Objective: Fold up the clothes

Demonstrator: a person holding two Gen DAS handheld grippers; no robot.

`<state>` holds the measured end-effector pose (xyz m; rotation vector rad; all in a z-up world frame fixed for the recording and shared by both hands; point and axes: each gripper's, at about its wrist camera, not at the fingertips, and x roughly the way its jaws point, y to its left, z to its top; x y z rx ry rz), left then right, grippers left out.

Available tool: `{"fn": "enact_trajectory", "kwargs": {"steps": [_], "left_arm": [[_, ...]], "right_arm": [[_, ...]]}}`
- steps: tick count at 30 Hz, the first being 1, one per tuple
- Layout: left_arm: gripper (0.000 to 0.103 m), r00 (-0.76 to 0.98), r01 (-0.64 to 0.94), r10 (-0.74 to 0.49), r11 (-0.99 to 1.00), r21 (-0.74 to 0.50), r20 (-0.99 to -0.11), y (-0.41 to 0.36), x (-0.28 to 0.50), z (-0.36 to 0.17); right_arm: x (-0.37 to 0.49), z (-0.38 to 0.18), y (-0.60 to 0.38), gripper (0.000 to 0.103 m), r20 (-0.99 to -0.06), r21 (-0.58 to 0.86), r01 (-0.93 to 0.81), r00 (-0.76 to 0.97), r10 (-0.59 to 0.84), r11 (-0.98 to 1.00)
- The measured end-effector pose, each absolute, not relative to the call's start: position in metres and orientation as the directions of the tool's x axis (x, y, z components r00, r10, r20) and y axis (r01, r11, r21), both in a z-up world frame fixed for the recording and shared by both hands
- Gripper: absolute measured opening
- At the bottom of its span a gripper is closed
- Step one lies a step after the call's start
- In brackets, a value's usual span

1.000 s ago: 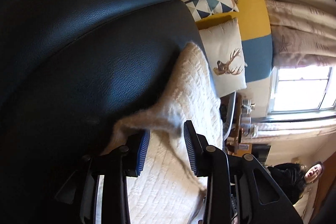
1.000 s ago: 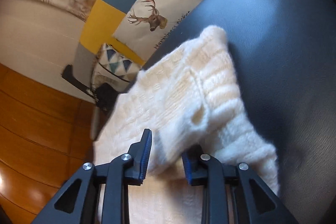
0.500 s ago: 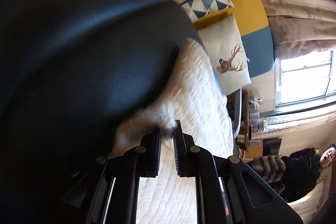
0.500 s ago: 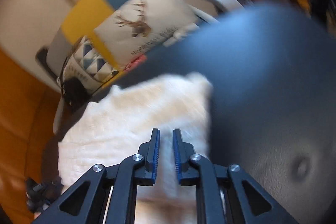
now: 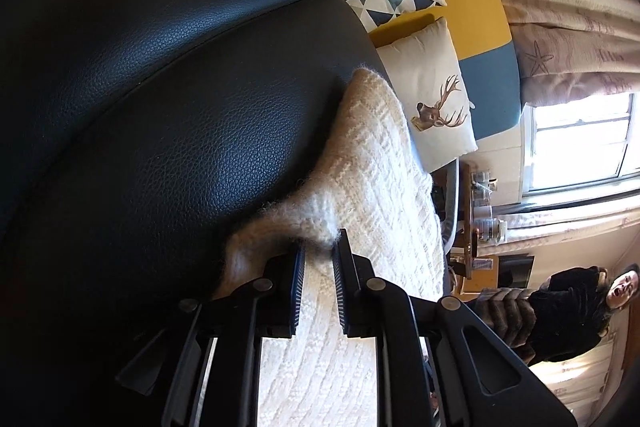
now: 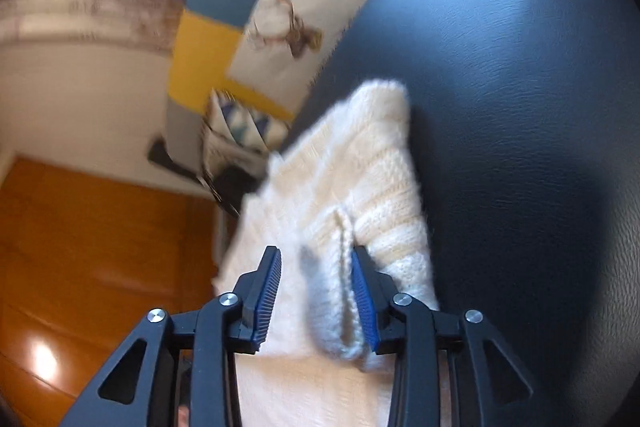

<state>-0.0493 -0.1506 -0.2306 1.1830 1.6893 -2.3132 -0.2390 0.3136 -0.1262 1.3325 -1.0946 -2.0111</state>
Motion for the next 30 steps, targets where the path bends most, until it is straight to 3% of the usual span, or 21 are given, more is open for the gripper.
{"fn": "enact_trajectory", "kwargs": {"steps": [4,7,10,15,16,17,22,26,30], "left_arm": [[0.015,-0.703,0.45,0.391,-0.402,-0.798,-0.594,-0.151,-0.051,-0.231],[0.015,-0.704,0.451,0.388,-0.403,-0.796,-0.595,-0.15,-0.052,-0.231],[0.015,-0.704,0.453,0.39,-0.397,-0.798,-0.594,-0.15,-0.052,-0.232],[0.015,-0.703,0.452,0.399,-0.39,-0.803,-0.589,-0.151,-0.052,-0.232],[0.015,-0.703,0.451,0.401,-0.388,-0.804,-0.588,-0.151,-0.052,-0.232],[0.015,-0.703,0.45,0.402,-0.387,-0.805,-0.587,-0.151,-0.052,-0.232],[0.015,-0.704,0.448,0.401,-0.391,-0.804,-0.587,-0.15,-0.051,-0.23],[0.015,-0.71,0.444,0.392,-0.396,-0.804,-0.585,-0.149,-0.05,-0.229],[0.015,-0.718,0.439,0.392,-0.387,-0.811,-0.575,-0.149,-0.047,-0.229]], "right_arm": [[-0.239,-0.109,0.289,0.04,-0.643,0.671,0.145,-0.375,-0.668,-0.727],[-0.238,-0.118,0.283,0.044,-0.625,0.725,0.137,-0.279,-0.729,-0.675],[-0.242,-0.118,0.277,0.044,-0.663,0.69,0.167,-0.247,-0.707,-0.705],[-0.248,-0.132,0.286,0.044,-0.613,0.772,0.054,-0.199,-0.764,-0.634],[-0.25,-0.134,0.287,0.031,-0.616,0.775,0.028,-0.19,-0.765,-0.631],[-0.25,-0.132,0.29,0.005,-0.655,0.742,0.0,-0.216,-0.724,-0.671],[-0.249,-0.085,0.261,0.006,-0.784,0.51,0.124,-0.339,-0.52,-0.851],[-0.248,-0.018,0.24,0.006,-0.736,0.399,0.267,-0.477,-0.48,-0.877],[-0.27,-0.05,0.23,0.006,-0.833,0.293,0.203,-0.426,-0.353,-0.934]]}}
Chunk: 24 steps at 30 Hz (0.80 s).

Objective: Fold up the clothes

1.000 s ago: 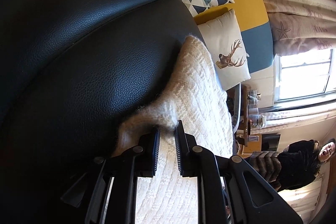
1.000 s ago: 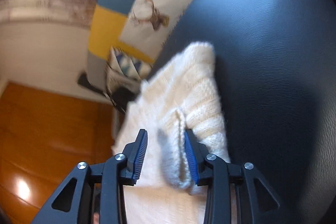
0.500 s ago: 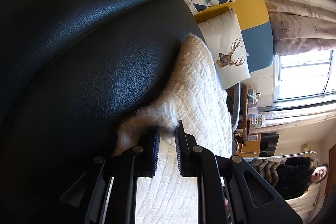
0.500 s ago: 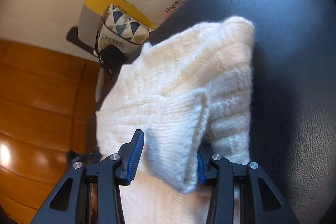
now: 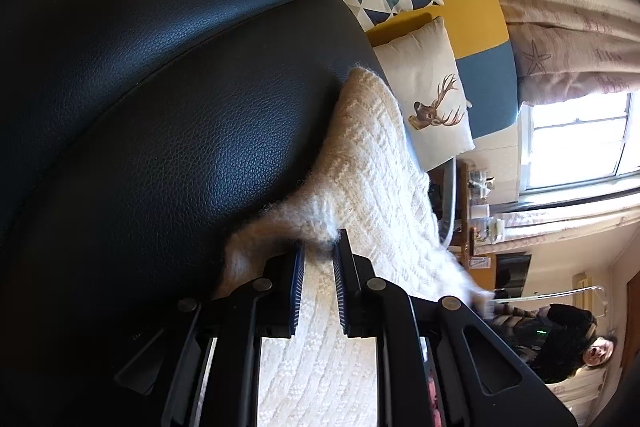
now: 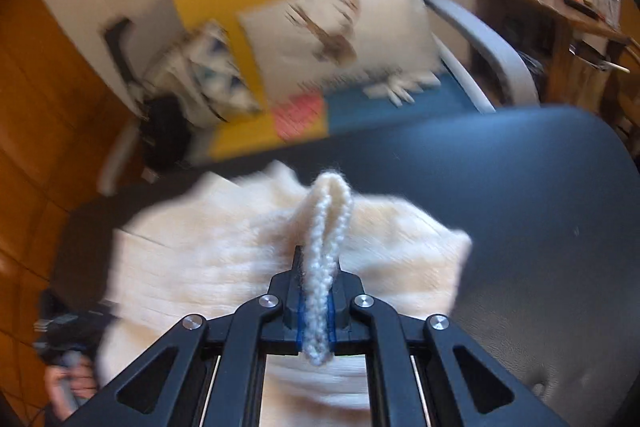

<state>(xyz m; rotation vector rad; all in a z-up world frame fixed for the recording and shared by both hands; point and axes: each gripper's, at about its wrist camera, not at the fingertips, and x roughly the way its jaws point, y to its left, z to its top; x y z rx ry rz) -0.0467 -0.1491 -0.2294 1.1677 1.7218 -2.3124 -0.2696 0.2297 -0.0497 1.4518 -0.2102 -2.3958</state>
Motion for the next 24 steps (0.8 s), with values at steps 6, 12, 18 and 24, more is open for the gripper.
{"fn": "enact_trajectory", "kwargs": {"steps": [6,12,18,24], "left_arm": [[0.028,-0.755,0.418,0.408,-0.304,-0.856,-0.513,-0.16,-0.037,-0.232],[0.04,-0.767,0.414,0.451,-0.197,-0.889,-0.457,-0.158,-0.043,-0.238],[0.03,-0.807,0.423,0.379,-0.163,-0.891,-0.452,-0.157,-0.053,-0.233],[0.019,-0.788,0.452,0.327,-0.269,-0.851,-0.522,-0.155,-0.034,-0.235]], "right_arm": [[-0.262,-0.095,0.248,0.006,-0.842,0.362,0.106,-0.389,-0.374,-0.926],[-0.253,-0.076,0.257,0.006,-0.782,0.459,0.096,-0.427,-0.453,-0.883],[-0.251,-0.095,0.264,0.006,-0.775,0.505,0.047,-0.415,-0.477,-0.862],[-0.24,-0.092,0.271,0.006,-0.778,0.482,0.045,-0.438,-0.451,-0.875]]}}
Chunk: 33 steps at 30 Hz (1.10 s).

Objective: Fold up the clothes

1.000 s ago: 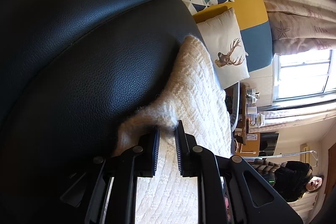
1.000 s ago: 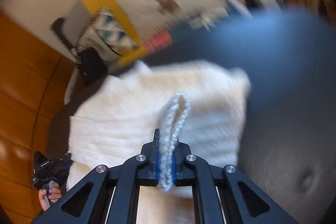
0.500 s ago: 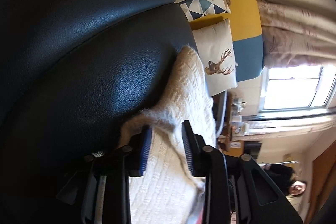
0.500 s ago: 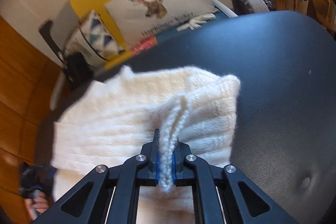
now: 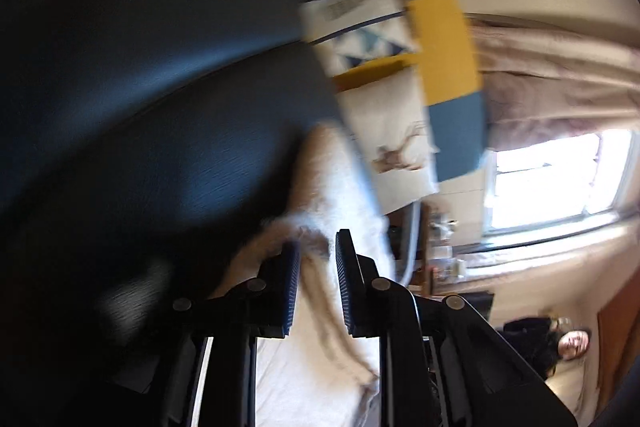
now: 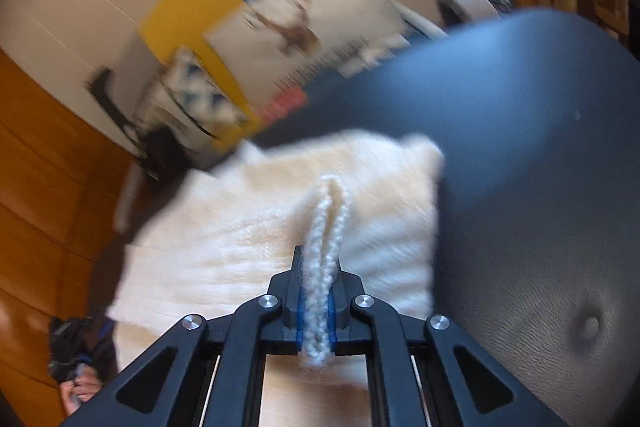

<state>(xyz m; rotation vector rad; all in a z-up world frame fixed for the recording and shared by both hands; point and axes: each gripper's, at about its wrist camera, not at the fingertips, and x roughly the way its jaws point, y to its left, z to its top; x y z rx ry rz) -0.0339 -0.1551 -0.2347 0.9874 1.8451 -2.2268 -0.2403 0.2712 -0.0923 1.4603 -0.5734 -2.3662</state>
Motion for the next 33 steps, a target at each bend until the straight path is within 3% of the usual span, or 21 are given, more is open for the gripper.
{"fn": "enact_trajectory", "kwargs": {"steps": [3,5,6,9,12,14,20,23,24,25,26,29,33], "left_arm": [[0.015,-0.789,0.448,0.363,-0.211,-0.869,-0.495,-0.161,-0.024,-0.248],[0.023,-0.775,0.45,0.406,-0.183,-0.874,-0.484,-0.165,-0.022,-0.244],[0.025,-0.771,0.447,0.426,-0.167,-0.879,-0.473,-0.167,-0.019,-0.239],[0.028,-0.801,0.377,0.412,-0.217,-0.901,-0.434,-0.169,-0.011,-0.208],[0.032,-0.843,0.279,0.394,-0.259,-0.925,-0.365,-0.17,-0.013,-0.171],[0.044,-0.848,0.243,0.403,-0.281,-0.928,-0.344,-0.167,-0.035,-0.159],[0.044,-0.755,0.324,0.473,-0.331,-0.886,-0.454,-0.137,-0.121,-0.185],[0.043,-0.693,0.388,0.439,-0.443,-0.808,-0.573,-0.125,-0.141,-0.202],[0.036,-0.682,0.41,0.4,-0.485,-0.773,-0.612,-0.125,-0.141,-0.205],[0.018,-0.676,0.431,0.351,-0.524,-0.735,-0.647,-0.128,-0.139,-0.207],[0.018,-0.677,0.436,0.323,-0.549,-0.713,-0.662,-0.132,-0.134,-0.207],[0.018,-0.692,0.428,0.339,-0.518,-0.74,-0.637,-0.157,-0.121,-0.204],[0.024,-0.737,0.388,0.375,-0.447,-0.806,-0.562,-0.195,-0.089,-0.188]], "right_arm": [[-0.239,-0.11,0.28,0.007,-0.769,0.532,-0.003,-0.42,-0.482,-0.847],[-0.239,-0.108,0.287,0.02,-0.731,0.595,-0.012,-0.425,-0.534,-0.804],[-0.239,-0.107,0.288,0.021,-0.729,0.596,-0.01,-0.426,-0.536,-0.803],[-0.233,-0.093,0.287,0.021,-0.766,0.519,0.013,-0.436,-0.472,-0.855],[-0.223,-0.07,0.292,0.023,-0.805,0.378,-0.015,-0.5,-0.321,-0.926],[-0.221,-0.055,0.291,0.026,-0.797,0.326,-0.015,-0.542,-0.267,-0.945],[-0.234,-0.047,0.229,0.026,-0.806,0.283,0.198,-0.481,-0.344,-0.939],[-0.247,-0.067,0.192,0.026,-0.861,0.223,0.249,-0.402,-0.31,-0.943],[-0.25,-0.078,0.184,0.026,-0.882,0.216,0.256,-0.363,-0.301,-0.942],[-0.252,-0.089,0.176,0.026,-0.9,0.21,0.264,-0.323,-0.292,-0.941],[-0.249,-0.094,0.171,0.027,-0.903,0.214,0.281,-0.309,-0.299,-0.936],[-0.245,-0.088,0.173,0.026,-0.858,0.33,0.309,-0.296,-0.42,-0.892],[-0.232,-0.073,0.181,0.026,-0.837,0.35,0.309,-0.321,-0.443,-0.884]]}}
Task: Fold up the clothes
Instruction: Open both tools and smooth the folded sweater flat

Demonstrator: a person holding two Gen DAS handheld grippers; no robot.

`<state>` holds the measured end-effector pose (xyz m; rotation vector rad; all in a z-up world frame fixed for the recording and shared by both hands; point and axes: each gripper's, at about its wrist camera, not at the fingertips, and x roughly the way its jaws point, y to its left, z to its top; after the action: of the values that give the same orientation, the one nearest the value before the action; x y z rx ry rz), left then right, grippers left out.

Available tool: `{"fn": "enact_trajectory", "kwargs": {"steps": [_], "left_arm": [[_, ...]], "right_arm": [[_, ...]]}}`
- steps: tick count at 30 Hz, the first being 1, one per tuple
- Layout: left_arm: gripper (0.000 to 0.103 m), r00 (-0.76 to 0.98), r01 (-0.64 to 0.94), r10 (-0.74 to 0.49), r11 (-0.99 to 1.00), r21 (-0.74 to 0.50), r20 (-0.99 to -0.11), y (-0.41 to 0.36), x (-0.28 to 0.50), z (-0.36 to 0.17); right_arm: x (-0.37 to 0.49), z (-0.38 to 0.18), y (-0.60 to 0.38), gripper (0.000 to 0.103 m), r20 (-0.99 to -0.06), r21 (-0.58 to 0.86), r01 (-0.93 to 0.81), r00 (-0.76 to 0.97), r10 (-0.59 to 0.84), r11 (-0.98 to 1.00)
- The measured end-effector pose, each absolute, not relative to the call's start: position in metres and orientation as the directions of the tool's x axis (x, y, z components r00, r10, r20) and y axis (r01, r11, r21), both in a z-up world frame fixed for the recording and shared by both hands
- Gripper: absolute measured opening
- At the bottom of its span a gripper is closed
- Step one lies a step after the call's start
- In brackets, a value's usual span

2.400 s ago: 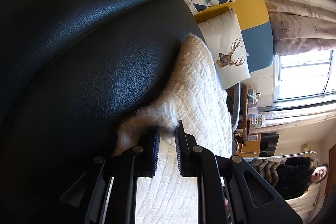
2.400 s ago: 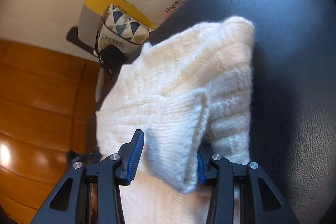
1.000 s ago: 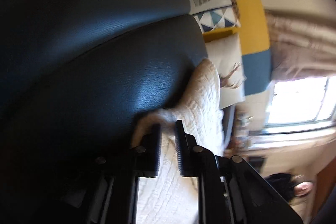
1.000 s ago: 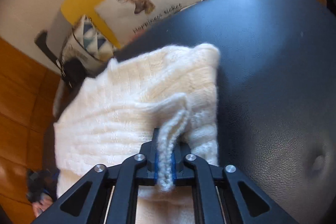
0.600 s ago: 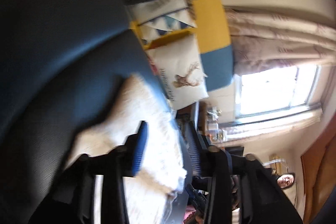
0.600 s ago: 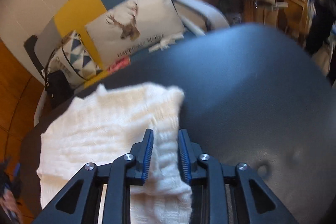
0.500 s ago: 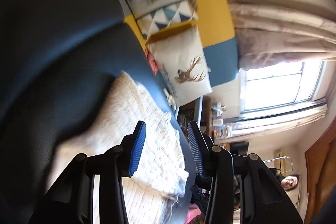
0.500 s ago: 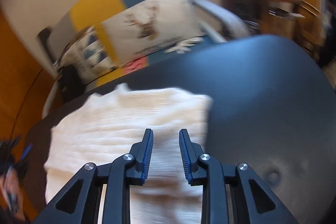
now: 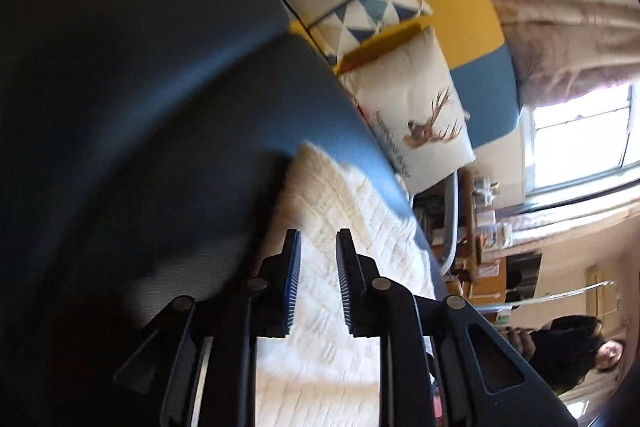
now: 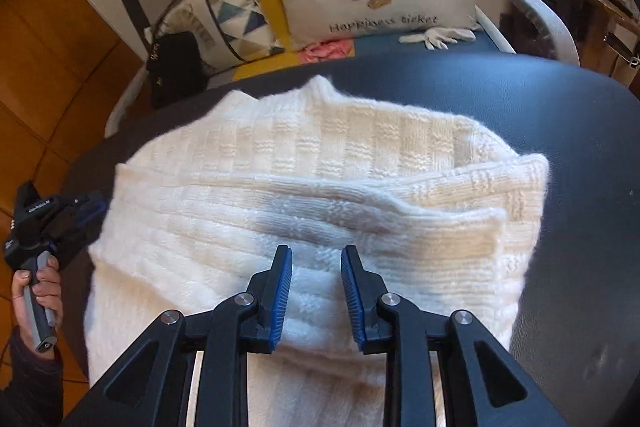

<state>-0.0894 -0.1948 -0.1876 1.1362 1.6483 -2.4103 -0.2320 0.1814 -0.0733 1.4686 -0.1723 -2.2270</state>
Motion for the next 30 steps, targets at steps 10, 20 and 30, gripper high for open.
{"fn": "enact_trajectory", "kwargs": {"steps": [10,20,30], "left_arm": [[0.042,-0.688,0.342,0.622,-0.176,-0.923,-0.374,-0.197,-0.049,-0.206],[0.04,-0.778,0.415,0.506,-0.03,-0.909,-0.372,-0.179,-0.054,-0.229],[0.006,-0.871,0.349,0.342,-0.074,-0.934,-0.352,-0.185,-0.024,-0.229]], "right_arm": [[-0.174,-0.069,0.128,0.031,-0.849,0.318,0.467,-0.247,-0.468,-0.825],[-0.17,-0.075,0.137,0.031,-0.859,0.295,0.361,-0.305,-0.411,-0.885],[-0.196,-0.078,0.197,0.031,-0.834,0.294,0.089,-0.463,-0.301,-0.952]]}}
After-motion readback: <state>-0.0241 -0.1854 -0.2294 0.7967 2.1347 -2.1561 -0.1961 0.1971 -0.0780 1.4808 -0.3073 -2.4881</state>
